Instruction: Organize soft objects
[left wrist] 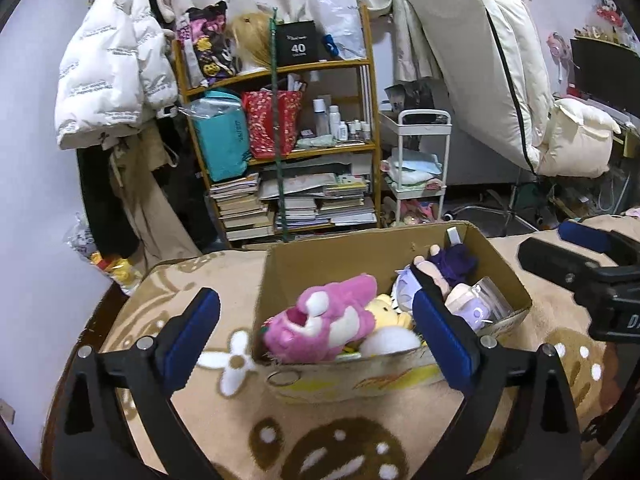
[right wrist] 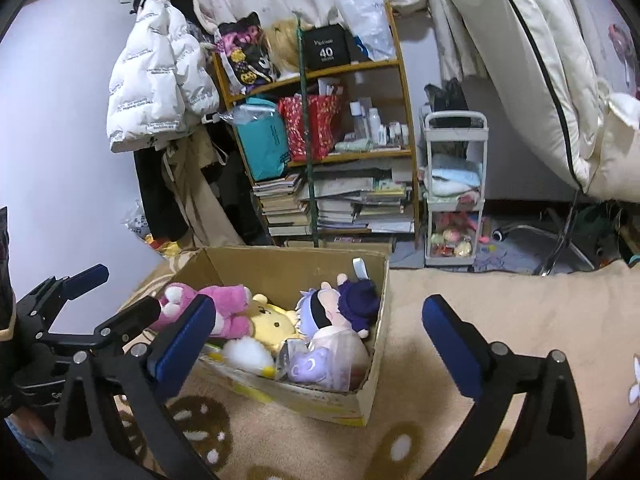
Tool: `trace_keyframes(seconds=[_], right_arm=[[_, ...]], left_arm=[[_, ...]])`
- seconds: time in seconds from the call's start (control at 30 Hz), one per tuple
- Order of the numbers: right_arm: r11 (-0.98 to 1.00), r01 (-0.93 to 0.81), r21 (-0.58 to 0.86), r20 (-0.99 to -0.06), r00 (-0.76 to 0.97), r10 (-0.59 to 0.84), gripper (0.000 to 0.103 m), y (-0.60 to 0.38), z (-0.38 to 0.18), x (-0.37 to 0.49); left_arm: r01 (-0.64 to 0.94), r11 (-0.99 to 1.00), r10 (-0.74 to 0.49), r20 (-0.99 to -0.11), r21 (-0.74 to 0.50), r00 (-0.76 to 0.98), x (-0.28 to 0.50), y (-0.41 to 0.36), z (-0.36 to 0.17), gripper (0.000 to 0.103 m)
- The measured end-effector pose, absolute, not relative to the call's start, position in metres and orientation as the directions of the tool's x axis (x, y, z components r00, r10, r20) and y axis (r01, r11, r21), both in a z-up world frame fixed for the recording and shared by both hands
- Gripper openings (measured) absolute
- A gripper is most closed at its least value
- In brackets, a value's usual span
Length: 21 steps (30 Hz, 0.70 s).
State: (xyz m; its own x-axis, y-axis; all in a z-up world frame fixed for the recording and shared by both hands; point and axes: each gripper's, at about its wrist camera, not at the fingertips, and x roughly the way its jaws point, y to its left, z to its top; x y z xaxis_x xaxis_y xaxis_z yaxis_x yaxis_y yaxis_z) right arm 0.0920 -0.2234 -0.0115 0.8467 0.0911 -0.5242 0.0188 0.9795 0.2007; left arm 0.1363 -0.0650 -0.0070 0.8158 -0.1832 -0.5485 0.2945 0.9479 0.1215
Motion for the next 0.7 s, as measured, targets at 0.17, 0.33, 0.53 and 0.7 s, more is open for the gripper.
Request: trace_keyframes(seconds=[0.17, 0.33, 0.53, 0.7], right_arm=[[0.986, 0.003, 0.167, -0.505, 0.859, 0.083, 0.103, -0.218, -0.002, 0.076], [0.987, 0.005, 0.163, -0.476, 0.876, 0.074, 0.103, -0.214, 0.007, 0.057], [0.985, 0.014, 0.170, -0.425, 0.903, 0.061, 0.103, -0.215, 0.023, 0.030], [0.985, 0.029, 0.171, -0.400, 0.916, 0.042, 0.103, -0.217, 0.033, 0.012]], left_arm=[[0.266, 0.956, -0.163, -0.525, 0.126, 0.836, 0.120, -0.054, 0.008, 0.099], [0.241, 0.963, -0.151, -0.502, 0.119, 0.851, 0.100, -0.041, 0.022, 0.101], [0.209, 0.968, -0.122, -0.475, 0.135, 0.872, 0.068, -0.029, 0.032, 0.101], [0.170, 0.975, -0.087, -0.456, 0.145, 0.886, 0.040, -0.024, 0.035, 0.102]])
